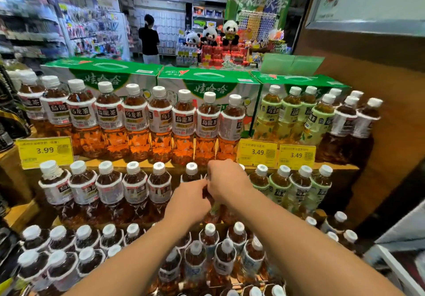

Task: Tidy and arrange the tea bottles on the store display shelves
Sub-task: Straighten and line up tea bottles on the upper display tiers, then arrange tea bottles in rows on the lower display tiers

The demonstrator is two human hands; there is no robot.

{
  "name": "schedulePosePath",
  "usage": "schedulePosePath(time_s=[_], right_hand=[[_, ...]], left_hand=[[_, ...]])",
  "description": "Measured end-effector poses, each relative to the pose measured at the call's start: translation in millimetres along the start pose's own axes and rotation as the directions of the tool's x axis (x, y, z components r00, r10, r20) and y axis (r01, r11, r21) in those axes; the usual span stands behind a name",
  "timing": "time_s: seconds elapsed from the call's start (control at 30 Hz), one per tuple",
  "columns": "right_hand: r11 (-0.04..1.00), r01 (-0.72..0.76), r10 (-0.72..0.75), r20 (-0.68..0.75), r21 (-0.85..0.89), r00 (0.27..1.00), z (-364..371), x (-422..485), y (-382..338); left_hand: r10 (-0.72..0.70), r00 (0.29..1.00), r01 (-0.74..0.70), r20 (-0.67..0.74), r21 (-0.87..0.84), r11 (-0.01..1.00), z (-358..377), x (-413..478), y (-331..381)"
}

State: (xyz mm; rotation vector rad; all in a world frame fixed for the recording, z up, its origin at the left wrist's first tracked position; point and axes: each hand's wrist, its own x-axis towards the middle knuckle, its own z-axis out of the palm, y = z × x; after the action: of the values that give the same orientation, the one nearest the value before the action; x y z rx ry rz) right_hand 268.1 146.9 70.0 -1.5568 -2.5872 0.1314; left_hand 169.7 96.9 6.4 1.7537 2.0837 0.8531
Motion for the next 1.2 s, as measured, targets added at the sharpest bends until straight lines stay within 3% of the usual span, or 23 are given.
schedulePosePath(time_s=[0.13, 0.43, 0.57, 0.7, 1.03, 1.2], right_hand=[[0.998, -0.056, 0.056, 0.004, 0.003, 0.998, -12, -12, 48], [0.950, -0.289, 0.294, -0.029, 0.113, 0.955, -30, -37, 208], [0.921, -0.369, 0.379, -0.067, 0.125, 0.923, -43, -48, 269], [0.862, -0.425, 0.466, -0.104, 0.276, 0.879, -63, -39, 304], [0.846, -0.353, 0.490, -0.322, 0.398, 0.810, -124, 31, 344], [0.870, -0.359, 0.455, -0.268, 0.338, 0.849, -147, 63, 352]], left_hand=[[0.081, 0.997, -0.082, 0.010, 0.063, 0.995, 12, 9, 37], [0.188, 0.982, -0.188, 0.018, 0.031, 0.982, 75, 26, 124], [0.182, 0.982, -0.184, 0.054, 0.033, 0.982, 95, 27, 157], [0.140, 0.989, -0.142, 0.039, 0.059, 0.988, 99, 31, 165], [0.153, 0.988, -0.149, -0.020, 0.129, 0.980, 97, 66, 203], [0.133, 0.990, -0.126, -0.043, 0.131, 0.983, 91, 71, 209]])
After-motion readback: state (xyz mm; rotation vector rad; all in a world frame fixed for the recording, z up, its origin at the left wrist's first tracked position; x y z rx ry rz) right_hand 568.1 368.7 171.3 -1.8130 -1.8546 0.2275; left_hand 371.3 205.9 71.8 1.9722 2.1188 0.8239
